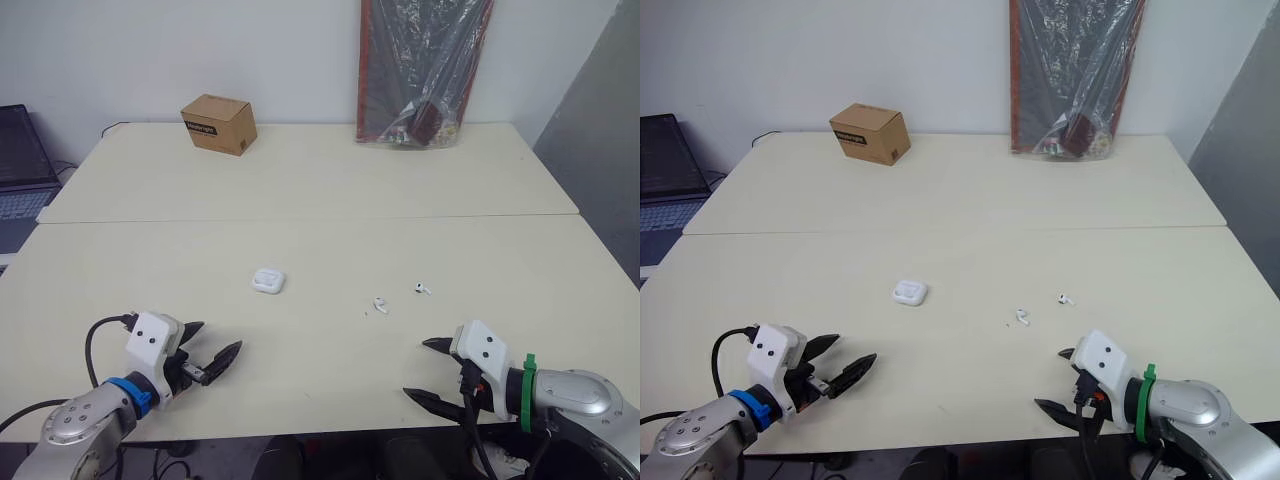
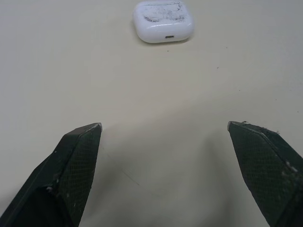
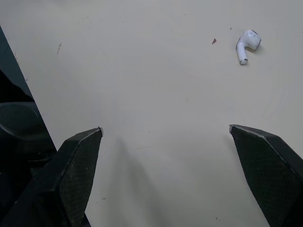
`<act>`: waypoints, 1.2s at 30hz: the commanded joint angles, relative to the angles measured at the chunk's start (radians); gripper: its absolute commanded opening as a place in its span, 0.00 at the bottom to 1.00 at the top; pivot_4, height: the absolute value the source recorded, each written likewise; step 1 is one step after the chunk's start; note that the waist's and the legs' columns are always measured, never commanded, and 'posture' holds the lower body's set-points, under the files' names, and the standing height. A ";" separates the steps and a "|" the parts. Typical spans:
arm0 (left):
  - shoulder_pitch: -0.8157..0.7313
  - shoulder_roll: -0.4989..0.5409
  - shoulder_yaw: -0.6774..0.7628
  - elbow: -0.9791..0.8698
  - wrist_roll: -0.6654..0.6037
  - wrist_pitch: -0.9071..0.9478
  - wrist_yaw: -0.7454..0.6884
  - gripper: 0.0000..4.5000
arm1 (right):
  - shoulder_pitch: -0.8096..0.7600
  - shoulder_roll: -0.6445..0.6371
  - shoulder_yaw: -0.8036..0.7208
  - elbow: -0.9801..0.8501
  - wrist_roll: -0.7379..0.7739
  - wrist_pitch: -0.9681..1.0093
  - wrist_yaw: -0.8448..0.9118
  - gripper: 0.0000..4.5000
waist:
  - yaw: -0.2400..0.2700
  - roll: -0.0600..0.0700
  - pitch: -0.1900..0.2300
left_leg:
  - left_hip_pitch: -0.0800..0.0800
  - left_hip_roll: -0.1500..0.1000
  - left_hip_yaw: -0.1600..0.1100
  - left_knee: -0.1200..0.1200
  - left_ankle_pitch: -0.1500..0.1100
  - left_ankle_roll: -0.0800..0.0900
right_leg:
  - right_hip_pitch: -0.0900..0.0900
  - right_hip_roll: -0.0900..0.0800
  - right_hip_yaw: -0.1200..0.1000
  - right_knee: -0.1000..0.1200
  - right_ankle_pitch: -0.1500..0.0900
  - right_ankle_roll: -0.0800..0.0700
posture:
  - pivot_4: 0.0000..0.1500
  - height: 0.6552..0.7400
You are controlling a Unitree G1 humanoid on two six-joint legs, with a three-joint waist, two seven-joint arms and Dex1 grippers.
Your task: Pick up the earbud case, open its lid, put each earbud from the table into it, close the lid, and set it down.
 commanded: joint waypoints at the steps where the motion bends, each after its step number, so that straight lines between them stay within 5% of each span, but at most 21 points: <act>1: 0.005 -0.001 0.009 -0.034 0.002 -0.021 0.000 1.00 | -0.003 -0.010 -0.014 -0.039 0.008 -0.003 0.004 1.00 | 0.000 0.000 0.000 | 0.000 0.000 0.000 0.000 0.000 0.000 | 0.000 0.000 0.000 0.000 0.000 0.000 | 1.00 1.00; 19: -0.076 -0.045 -0.023 -0.104 -0.066 0.050 0.064 1.00 | -0.123 -0.024 -0.046 -0.044 0.043 -0.003 0.023 1.00 | 0.000 0.000 0.000 | 0.000 0.000 0.000 0.000 0.000 0.000 | 0.000 0.000 0.000 0.000 0.003 0.005 | 1.00 1.00; 27: -0.353 -0.147 -0.210 -0.132 -0.001 0.250 0.304 1.00 | -0.328 -0.078 -0.077 0.015 0.085 -0.011 0.093 1.00 | 0.002 -0.003 -0.001 | 0.000 -0.001 0.000 0.003 0.000 0.000 | 0.002 0.000 0.000 0.000 0.006 0.008 | 1.00 1.00; 36: -0.458 -0.247 -0.270 -0.048 0.099 0.304 0.460 1.00 | -0.442 -0.067 -0.072 0.044 0.115 -0.009 0.104 1.00 | 0.002 -0.003 -0.001 | -0.002 -0.001 -0.001 0.001 0.000 0.000 | 0.000 0.000 -0.001 0.000 0.005 0.007 | 1.00 1.00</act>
